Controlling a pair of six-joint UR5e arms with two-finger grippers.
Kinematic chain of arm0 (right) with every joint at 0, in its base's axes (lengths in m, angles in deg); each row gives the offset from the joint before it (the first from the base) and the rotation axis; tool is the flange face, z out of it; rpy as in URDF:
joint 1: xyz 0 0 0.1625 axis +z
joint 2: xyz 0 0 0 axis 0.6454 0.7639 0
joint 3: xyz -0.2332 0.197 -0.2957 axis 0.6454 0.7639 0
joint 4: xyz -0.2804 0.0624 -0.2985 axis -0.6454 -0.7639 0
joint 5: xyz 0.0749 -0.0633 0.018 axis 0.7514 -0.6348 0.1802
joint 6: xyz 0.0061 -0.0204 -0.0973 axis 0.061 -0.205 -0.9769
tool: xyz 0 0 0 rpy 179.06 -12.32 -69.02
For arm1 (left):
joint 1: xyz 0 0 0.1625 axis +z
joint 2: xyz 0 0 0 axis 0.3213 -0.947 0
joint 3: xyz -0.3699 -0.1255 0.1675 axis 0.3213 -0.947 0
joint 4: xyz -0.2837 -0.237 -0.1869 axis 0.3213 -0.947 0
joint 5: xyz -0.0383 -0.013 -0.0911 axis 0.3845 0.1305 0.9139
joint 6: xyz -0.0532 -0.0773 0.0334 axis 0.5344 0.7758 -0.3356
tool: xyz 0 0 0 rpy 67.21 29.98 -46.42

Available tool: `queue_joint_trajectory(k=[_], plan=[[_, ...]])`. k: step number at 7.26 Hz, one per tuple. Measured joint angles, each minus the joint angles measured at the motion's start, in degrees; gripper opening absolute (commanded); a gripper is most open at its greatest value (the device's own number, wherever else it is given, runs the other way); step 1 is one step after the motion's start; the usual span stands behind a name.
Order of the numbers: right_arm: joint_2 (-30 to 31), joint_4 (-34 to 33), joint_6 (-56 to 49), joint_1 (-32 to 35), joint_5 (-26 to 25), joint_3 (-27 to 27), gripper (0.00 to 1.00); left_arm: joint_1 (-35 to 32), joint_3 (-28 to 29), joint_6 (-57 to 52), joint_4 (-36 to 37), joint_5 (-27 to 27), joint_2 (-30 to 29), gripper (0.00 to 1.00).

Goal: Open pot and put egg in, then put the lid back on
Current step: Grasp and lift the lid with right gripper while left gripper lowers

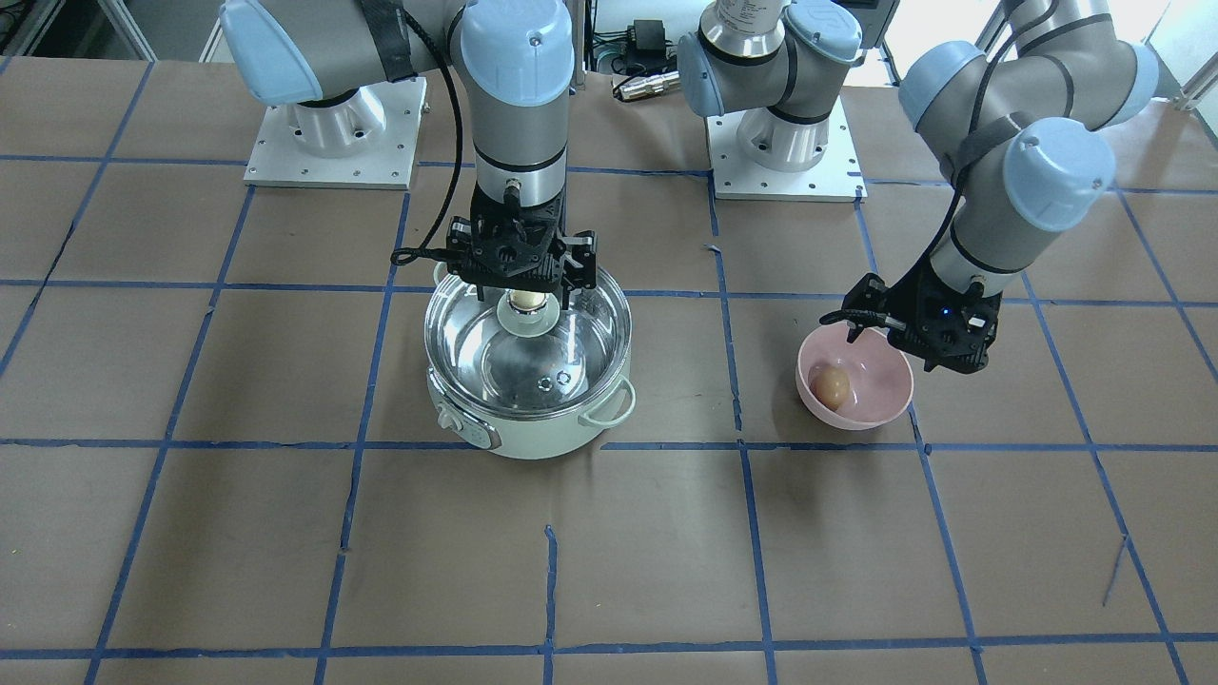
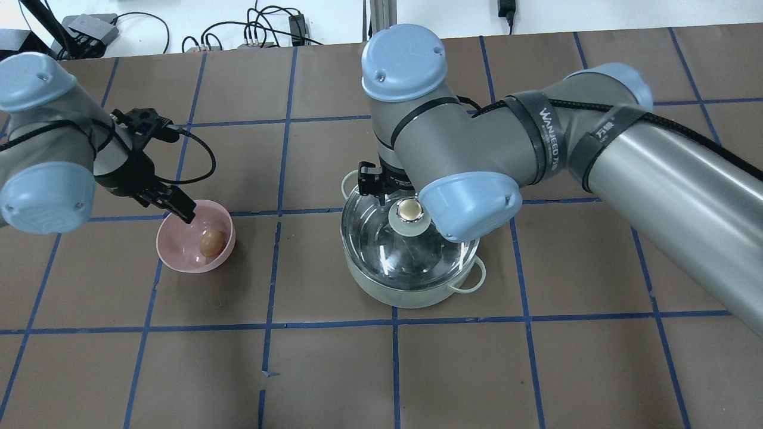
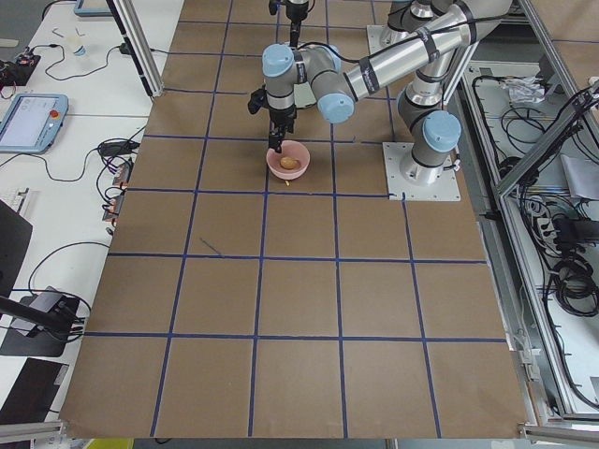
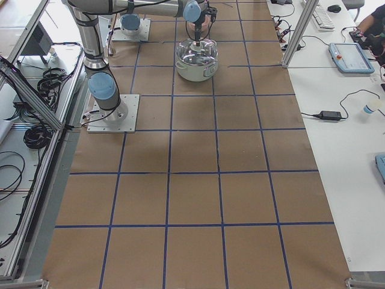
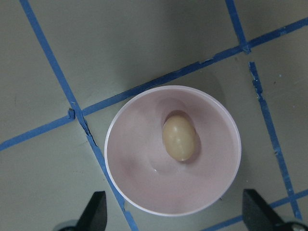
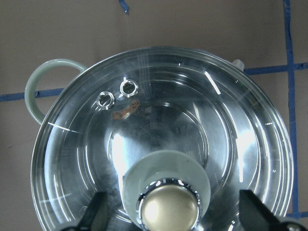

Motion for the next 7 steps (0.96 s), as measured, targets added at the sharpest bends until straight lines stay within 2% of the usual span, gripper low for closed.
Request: queue_joint_trajectory(k=[1,2,3,4,7], plan=[[0.0,-0.8,0.1,0.0,0.2,-0.8,0.95,0.1,-1.9,-1.9,2.7,0.0,-0.6,0.98],[0.0,-1.6,0.2,0.0,0.8,-1.5,0.91,0.5,-3.5,-3.2,5.0,0.0,-0.8,0.98],[0.1,-2.2,0.3,0.0,1.6,-2.1,0.64,1.0,-4.6,-3.8,7.6,0.1,-0.9,0.99],[0.1,-2.6,0.3,0.0,2.0,-2.4,0.5,1.2,-5.4,-3.8,9.9,0.0,-0.9,0.98],[0.2,-2.7,0.3,0.0,2.2,-2.4,0.37,1.4,-6.2,3.0,11.8,0.1,-1.3,0.97]])
